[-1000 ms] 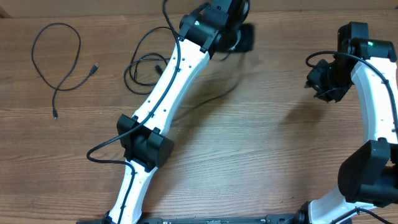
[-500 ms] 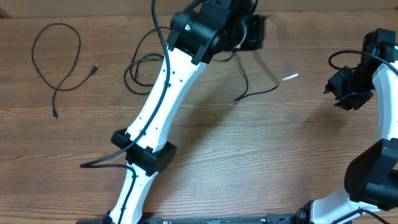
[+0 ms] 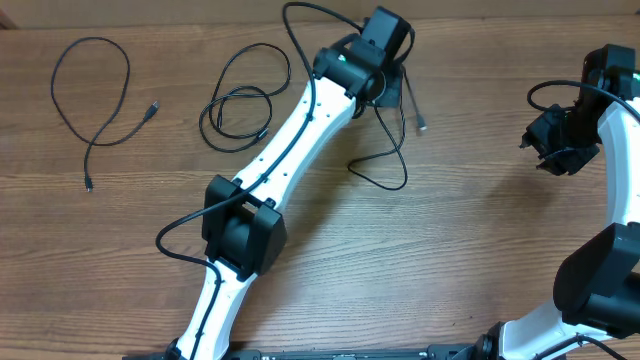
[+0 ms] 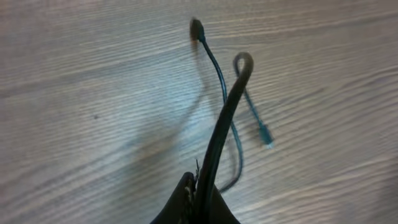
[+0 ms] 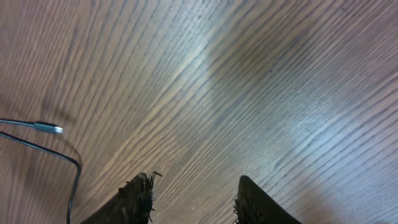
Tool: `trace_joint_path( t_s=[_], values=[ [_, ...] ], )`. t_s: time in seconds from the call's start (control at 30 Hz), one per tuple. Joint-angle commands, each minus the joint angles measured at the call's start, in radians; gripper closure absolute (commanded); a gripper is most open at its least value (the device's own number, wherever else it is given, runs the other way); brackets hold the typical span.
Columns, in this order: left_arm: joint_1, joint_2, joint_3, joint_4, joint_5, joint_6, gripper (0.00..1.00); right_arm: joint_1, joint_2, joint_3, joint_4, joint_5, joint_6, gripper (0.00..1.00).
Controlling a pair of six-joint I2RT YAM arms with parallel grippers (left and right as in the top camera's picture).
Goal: Untangle cables
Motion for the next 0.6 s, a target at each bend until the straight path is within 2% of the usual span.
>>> trace_joint_path(
  t_s=[0.0, 0.07, 0.2, 0.47, 0.57],
  values=[
    [-0.025, 0.007, -0.052, 0.063, -0.194, 0.100, 0.96, 0.006, -0.003, 0.001, 0.006, 0.006, 0.000, 0.57],
    [-0.032, 0.007, -0.076, 0.128, -0.181, 0.126, 0.96, 0.006, -0.003, 0.001, 0.011, 0.006, 0.000, 0.56],
    [-0.035, 0.007, -0.177, 0.302, -0.006, 0.119, 0.96, 0.006, -0.003, 0.001, 0.013, 0.006, -0.001, 0.54],
    [-0.036, 0.007, -0.362, 0.498, 0.004, 0.005, 0.94, 0.006, -0.003, 0.001, 0.011, 0.006, -0.001, 0.54],
    [-0.037, 0.008, -0.410, 0.561, 0.016, -0.051, 0.87, 0.006, -0.003, 0.001, 0.004, 0.005, -0.001, 0.53]
  ],
)
